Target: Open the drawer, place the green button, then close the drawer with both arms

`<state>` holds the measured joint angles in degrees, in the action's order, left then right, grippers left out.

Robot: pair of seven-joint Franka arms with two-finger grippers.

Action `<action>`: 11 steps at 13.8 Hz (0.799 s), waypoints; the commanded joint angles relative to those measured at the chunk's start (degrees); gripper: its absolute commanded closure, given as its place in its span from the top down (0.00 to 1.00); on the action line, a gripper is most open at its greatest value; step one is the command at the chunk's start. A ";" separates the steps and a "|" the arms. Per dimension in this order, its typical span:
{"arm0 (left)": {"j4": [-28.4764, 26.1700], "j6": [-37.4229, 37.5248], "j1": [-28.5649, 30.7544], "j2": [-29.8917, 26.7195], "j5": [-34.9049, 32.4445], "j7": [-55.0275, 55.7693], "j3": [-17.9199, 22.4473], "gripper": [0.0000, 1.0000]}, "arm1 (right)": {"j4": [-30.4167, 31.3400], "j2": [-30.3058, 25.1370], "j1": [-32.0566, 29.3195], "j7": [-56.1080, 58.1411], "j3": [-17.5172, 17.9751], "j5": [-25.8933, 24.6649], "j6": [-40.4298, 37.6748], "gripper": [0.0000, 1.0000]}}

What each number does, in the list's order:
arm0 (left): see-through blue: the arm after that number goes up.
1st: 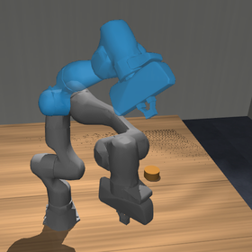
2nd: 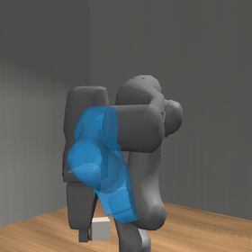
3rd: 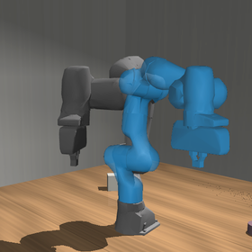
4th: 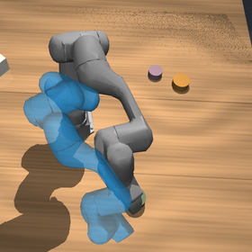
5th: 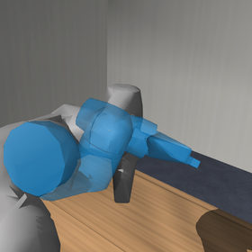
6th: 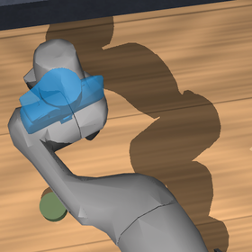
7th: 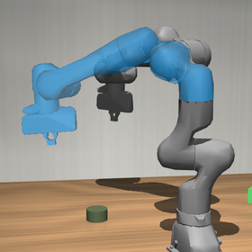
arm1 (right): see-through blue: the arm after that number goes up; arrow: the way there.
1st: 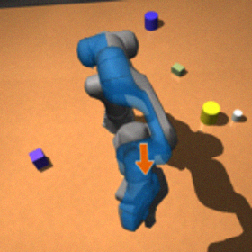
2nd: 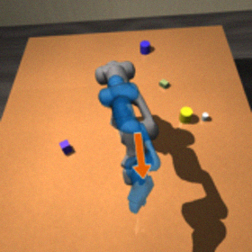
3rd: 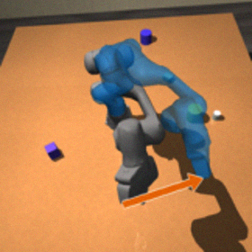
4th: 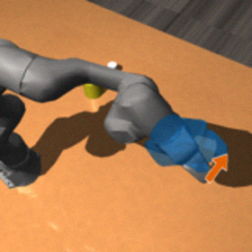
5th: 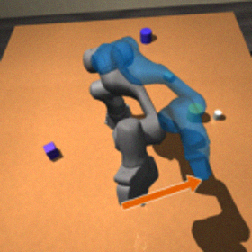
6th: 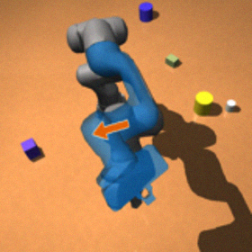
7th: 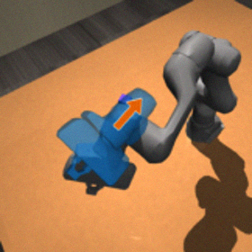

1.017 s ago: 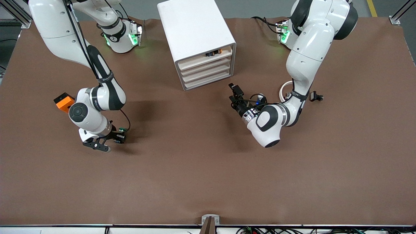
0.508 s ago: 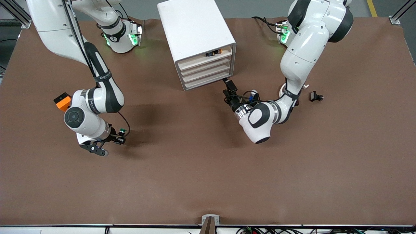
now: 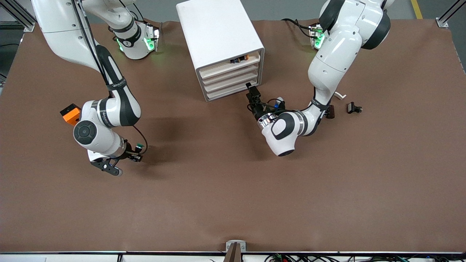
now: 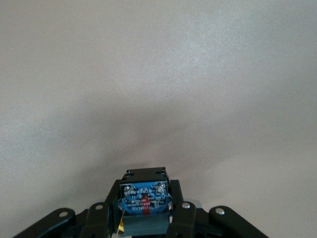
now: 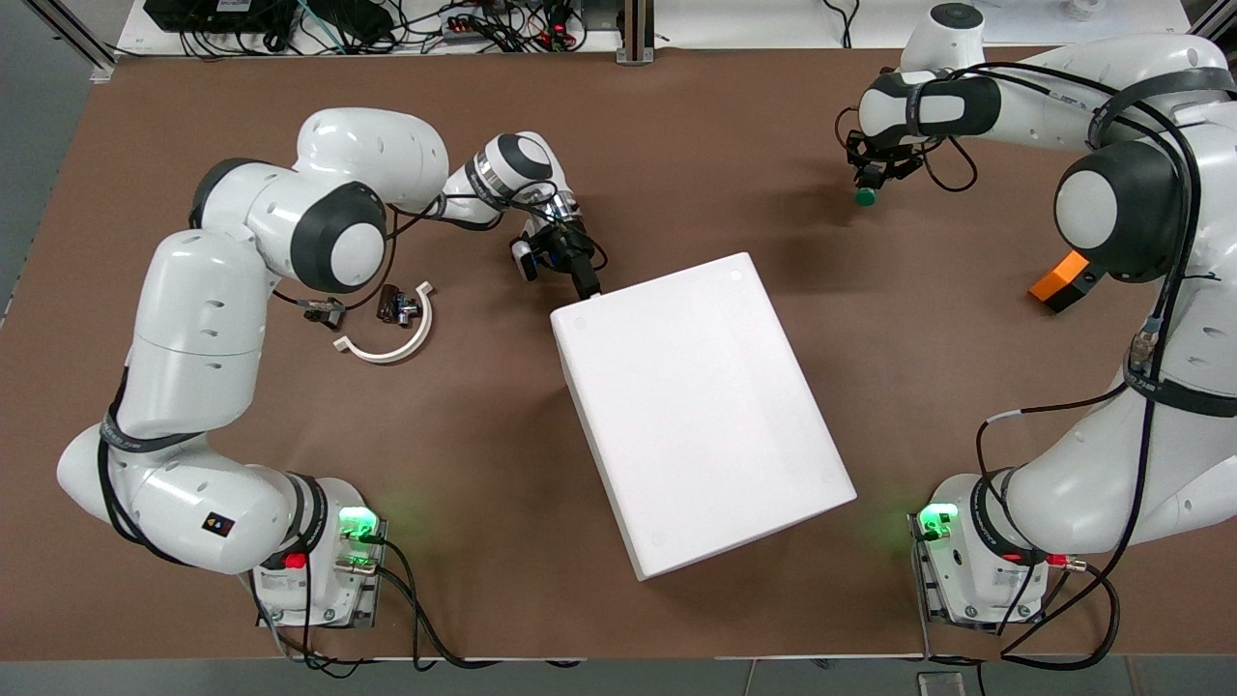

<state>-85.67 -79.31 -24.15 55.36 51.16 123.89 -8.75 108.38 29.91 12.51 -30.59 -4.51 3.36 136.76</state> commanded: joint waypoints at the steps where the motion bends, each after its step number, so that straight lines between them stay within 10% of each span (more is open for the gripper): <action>1: -0.98 0.56 -0.54 -0.43 1.31 0.92 -0.04 0.63 | -0.44 -1.17 0.93 -2.53 -0.32 0.41 -1.14 0.00; 11: -1.25 0.56 -1.51 -0.60 1.31 0.74 -2.59 0.63 | -2.91 -0.65 2.52 -5.97 -0.32 0.33 -3.08 0.00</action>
<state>-86.20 -79.03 -24.98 55.36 51.16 123.89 -11.35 105.48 29.90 14.76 -35.58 -4.64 3.36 134.36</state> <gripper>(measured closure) 0.366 0.586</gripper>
